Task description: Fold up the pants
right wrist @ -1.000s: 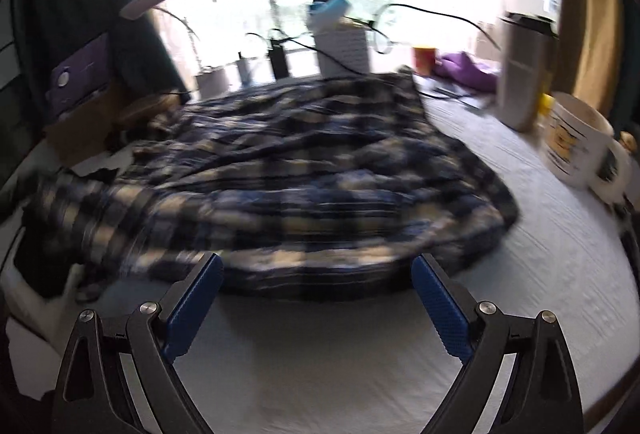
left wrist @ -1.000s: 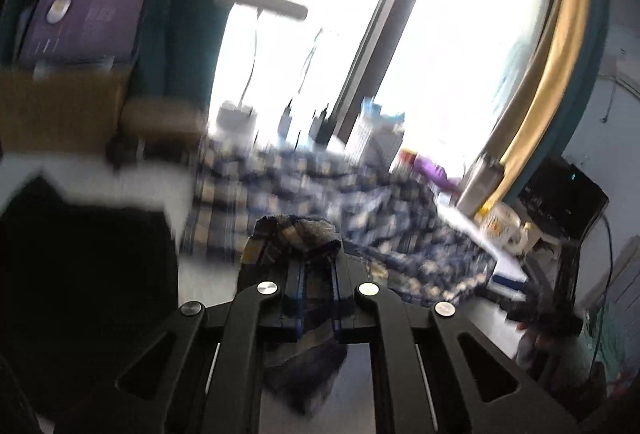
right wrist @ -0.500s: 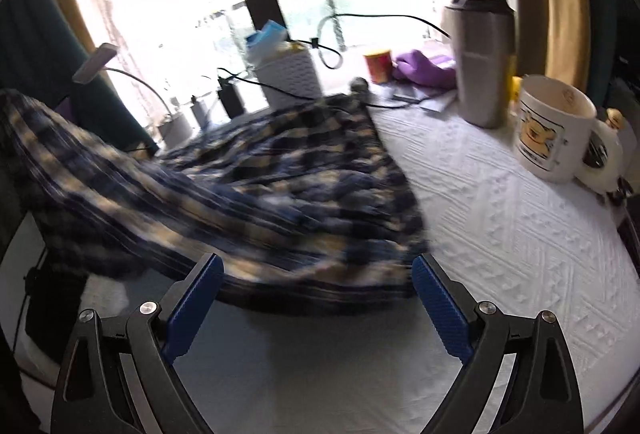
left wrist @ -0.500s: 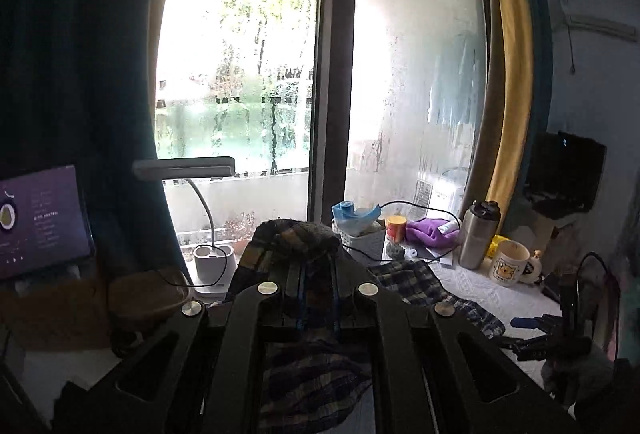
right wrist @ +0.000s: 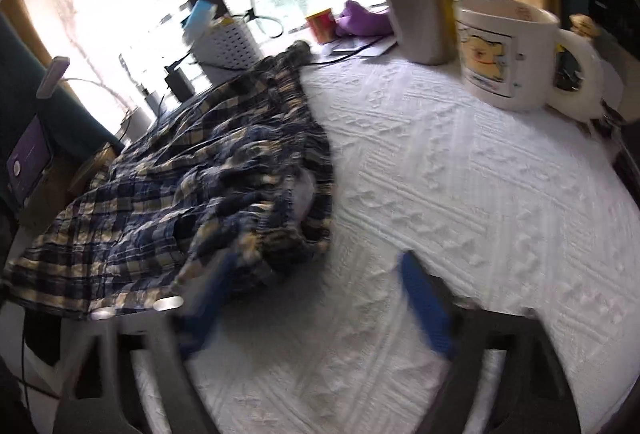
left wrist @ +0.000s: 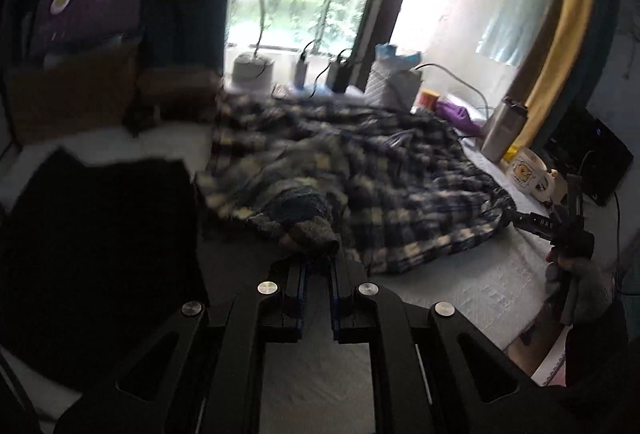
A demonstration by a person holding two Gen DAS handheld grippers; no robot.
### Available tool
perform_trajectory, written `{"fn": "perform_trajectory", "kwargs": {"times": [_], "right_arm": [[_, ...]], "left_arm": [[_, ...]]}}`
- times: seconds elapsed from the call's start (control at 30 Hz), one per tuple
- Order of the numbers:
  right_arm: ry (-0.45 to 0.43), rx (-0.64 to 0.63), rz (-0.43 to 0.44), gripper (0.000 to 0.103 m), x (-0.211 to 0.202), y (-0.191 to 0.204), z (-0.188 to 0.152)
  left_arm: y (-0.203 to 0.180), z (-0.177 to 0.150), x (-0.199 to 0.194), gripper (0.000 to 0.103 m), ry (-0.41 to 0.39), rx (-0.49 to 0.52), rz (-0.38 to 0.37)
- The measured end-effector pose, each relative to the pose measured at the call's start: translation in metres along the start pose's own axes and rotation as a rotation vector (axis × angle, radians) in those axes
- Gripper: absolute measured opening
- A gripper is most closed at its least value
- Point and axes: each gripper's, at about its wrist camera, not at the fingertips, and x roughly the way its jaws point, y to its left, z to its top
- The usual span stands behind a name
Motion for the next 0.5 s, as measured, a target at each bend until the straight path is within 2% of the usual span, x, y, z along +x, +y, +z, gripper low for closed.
{"fn": "perform_trajectory", "kwargs": {"times": [0.07,0.17,0.2,0.23,0.27,0.4,0.5], "right_arm": [[0.013,-0.021,0.017,0.06,0.007,0.009,0.001],[0.01,-0.03,0.031,0.056,0.016,0.017,0.004],[0.006,-0.024,0.038,0.05,0.018,0.018,0.006],[0.007,-0.019,0.052,0.031,0.021,0.018,0.008],[0.007,-0.012,0.067,0.026,0.024,0.017,0.01],[-0.061,-0.054,0.053,0.024,0.01,0.024,0.03],[-0.127,-0.103,0.011,0.024,-0.015,0.028,0.047]], "left_arm": [[0.005,-0.01,0.004,0.008,0.029,-0.032,0.006],[0.011,-0.02,0.009,0.008,0.061,-0.065,0.006],[0.013,-0.022,0.009,0.008,0.07,-0.075,0.001],[0.013,-0.022,0.009,0.008,0.074,-0.082,-0.001],[0.013,-0.019,0.005,0.008,0.063,-0.08,-0.004],[0.009,0.004,-0.023,0.007,-0.029,-0.056,-0.032],[0.0,0.008,-0.035,0.008,-0.03,-0.012,-0.032]]}}
